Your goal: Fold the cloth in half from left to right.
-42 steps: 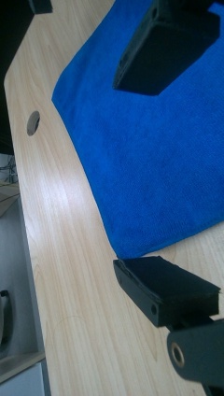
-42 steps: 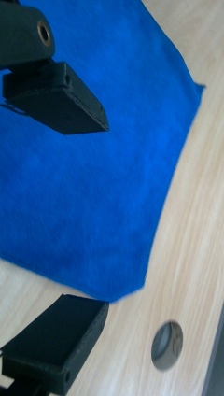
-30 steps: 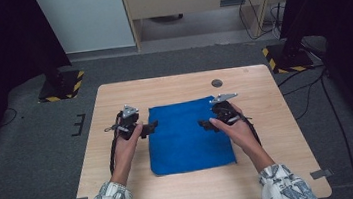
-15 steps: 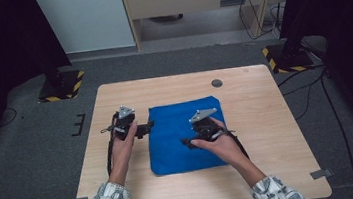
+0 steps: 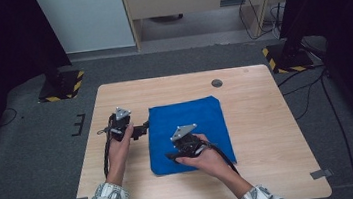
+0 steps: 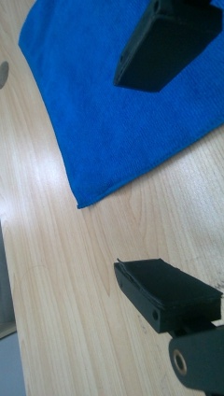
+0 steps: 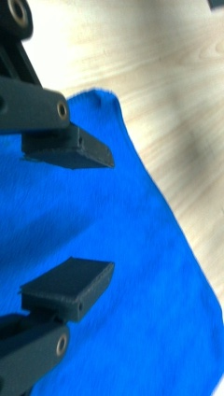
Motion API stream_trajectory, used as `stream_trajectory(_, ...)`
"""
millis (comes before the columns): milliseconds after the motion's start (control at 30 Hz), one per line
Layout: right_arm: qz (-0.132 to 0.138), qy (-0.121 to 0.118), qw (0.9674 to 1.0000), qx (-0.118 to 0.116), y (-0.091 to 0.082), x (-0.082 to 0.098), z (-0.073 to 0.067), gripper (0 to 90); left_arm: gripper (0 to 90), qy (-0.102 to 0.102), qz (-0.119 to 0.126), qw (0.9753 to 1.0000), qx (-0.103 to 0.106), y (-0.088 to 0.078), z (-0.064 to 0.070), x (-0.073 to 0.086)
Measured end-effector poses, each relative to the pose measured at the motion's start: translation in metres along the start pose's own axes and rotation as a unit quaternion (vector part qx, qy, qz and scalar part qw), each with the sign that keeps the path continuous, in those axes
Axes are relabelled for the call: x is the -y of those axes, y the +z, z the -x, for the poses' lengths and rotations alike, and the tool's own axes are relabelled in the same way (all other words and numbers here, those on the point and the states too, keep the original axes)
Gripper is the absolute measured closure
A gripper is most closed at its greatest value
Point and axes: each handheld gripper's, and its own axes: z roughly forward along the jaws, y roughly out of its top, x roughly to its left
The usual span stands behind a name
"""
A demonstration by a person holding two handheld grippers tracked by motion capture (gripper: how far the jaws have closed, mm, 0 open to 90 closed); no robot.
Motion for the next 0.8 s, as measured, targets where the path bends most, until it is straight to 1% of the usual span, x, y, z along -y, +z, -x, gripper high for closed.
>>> stream_trajectory(100, 0.000, -0.008, 0.9999, -0.009, 0.005, 0.000, -0.008, 48.6, 9.2, 0.001, 0.002, 1.0000, -0.005, 0.000, -0.002, 0.001)
stream_trajectory(133, 0.001, -0.006, 0.9999, -0.014, 0.006, 0.001, -0.011, 50.2, 9.6, -0.001, 0.003, 1.0000, -0.007, 0.000, -0.002, 0.001)
stream_trajectory(200, 0.001, -0.015, 0.9997, -0.020, 0.009, 0.001, -0.016, 53.4, 10.1, -0.002, 0.000, 0.9999, -0.010, 0.000, -0.004, 0.003)
stream_trajectory(267, 0.006, -0.017, 0.9994, -0.028, 0.011, 0.001, -0.023, 57.7, 10.1, -0.003, -0.002, 0.9999, -0.011, 0.001, -0.005, 0.004)
stream_trajectory(333, 0.005, -0.028, 0.9989, -0.036, 0.013, 0.001, -0.030, 59.7, 10.1, -0.004, -0.002, 0.9999, -0.013, 0.001, -0.005, 0.004)
stream_trajectory(400, 0.005, -0.033, 0.9985, -0.044, 0.016, 0.000, -0.038, 60.1, 10.1, -0.005, -0.003, 0.9999, -0.013, 0.001, -0.005, 0.004)
stream_trajectory(500, 0.003, -0.040, 0.9979, -0.050, 0.020, -0.001, -0.048, 58.2, 10.1, -0.003, -0.004, 0.9999, -0.012, 0.002, -0.004, 0.005)
stream_trajectory(600, 0.004, -0.042, 0.9975, -0.057, 0.025, -0.001, -0.057, 51.2, 10.0, -0.002, -0.003, 1.0000, -0.007, 0.003, -0.003, 0.005)
stream_trajectory(667, 0.003, -0.049, 0.9976, -0.050, 0.028, -0.001, -0.062, 46.6, 10.0, 0.000, -0.003, 0.9999, -0.010, 0.003, -0.002, 0.005)
stream_trajectory(733, -0.001, -0.049, 0.9977, -0.046, 0.031, 0.000, -0.065, 44.6, 10.0, 0.002, -0.005, 0.9999, -0.010, 0.003, -0.002, 0.005)
stream_trajectory(800, -0.007, -0.054, 0.9978, -0.039, 0.035, 0.000, -0.068, 44.4, 10.0, -0.001, -0.004, 1.0000, -0.009, 0.003, -0.002, 0.005)
